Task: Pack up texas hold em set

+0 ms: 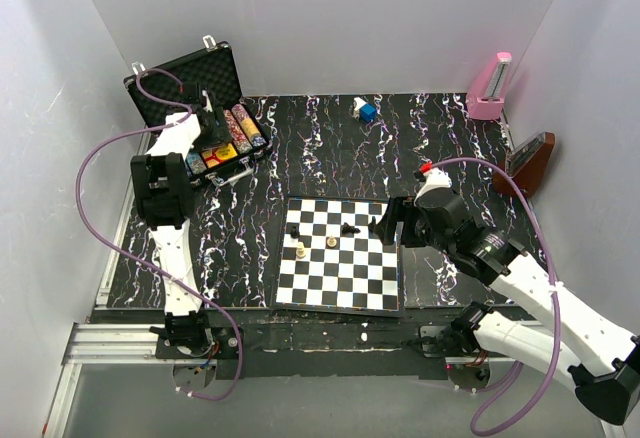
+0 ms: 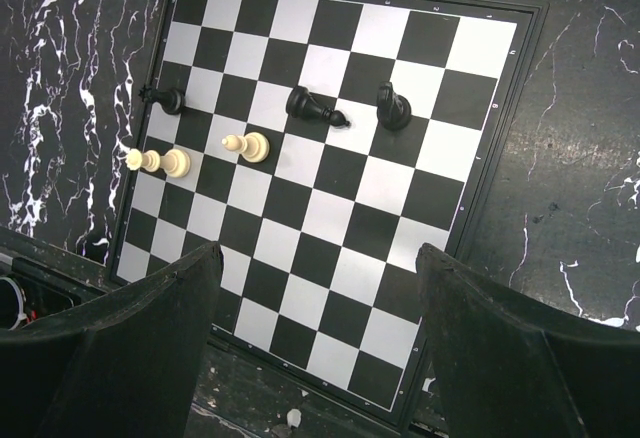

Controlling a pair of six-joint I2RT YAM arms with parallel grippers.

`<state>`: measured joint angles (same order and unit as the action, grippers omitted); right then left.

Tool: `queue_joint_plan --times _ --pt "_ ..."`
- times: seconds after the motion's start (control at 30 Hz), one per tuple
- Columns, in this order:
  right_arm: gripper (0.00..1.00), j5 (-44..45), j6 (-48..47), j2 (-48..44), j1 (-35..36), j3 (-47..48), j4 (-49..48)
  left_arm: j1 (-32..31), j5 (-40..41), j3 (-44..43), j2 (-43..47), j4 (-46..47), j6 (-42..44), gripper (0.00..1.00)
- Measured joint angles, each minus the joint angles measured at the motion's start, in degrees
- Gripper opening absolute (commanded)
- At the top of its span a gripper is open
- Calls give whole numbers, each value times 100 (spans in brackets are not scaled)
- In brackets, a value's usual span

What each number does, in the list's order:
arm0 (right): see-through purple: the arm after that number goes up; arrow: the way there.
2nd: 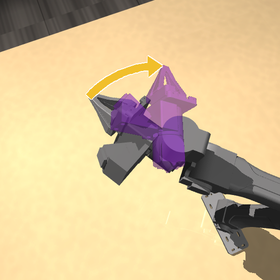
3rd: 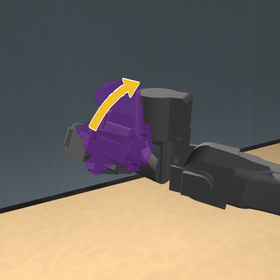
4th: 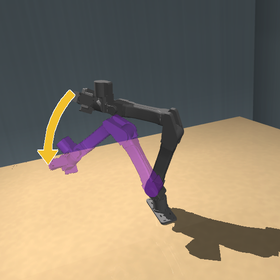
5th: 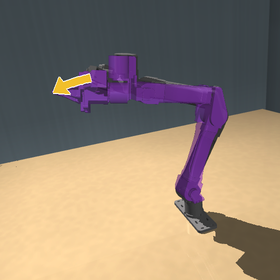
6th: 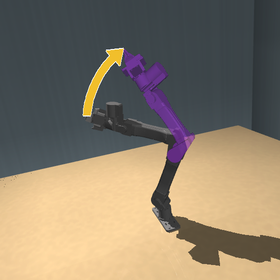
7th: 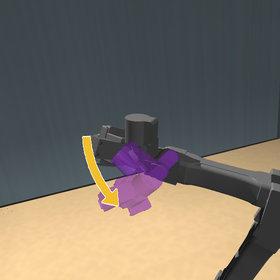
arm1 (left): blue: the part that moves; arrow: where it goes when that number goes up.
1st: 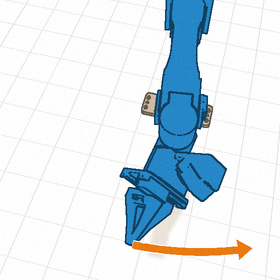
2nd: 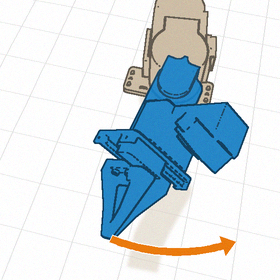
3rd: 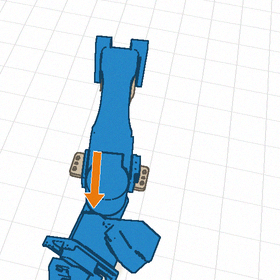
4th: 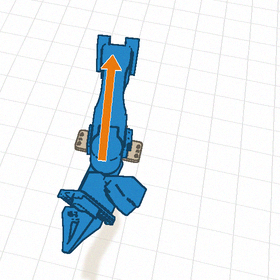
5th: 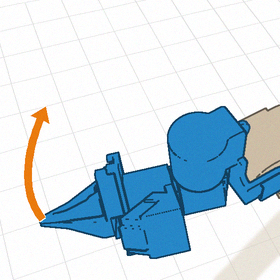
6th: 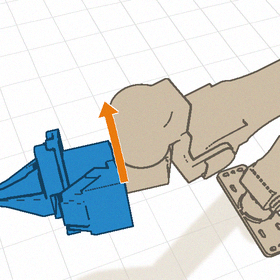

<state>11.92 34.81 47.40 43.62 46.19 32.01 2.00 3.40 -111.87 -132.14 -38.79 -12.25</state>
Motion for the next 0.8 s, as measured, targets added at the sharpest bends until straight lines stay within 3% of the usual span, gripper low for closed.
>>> queue_joint_plan --times 0.43,0.47,0.63,0.8 --pt "85 -2 103 -107 0 -24 7 -2 2 411 219 343 4 38" --pt "85 -2 103 -107 0 -24 7 -2 0 437 229 365 4 42" --pt "85 -2 105 -107 0 -26 7 -2 -7 455 240 385 33 78" --pt "85 -2 105 -107 0 -26 7 -20 -83 411 240 337 181 92"
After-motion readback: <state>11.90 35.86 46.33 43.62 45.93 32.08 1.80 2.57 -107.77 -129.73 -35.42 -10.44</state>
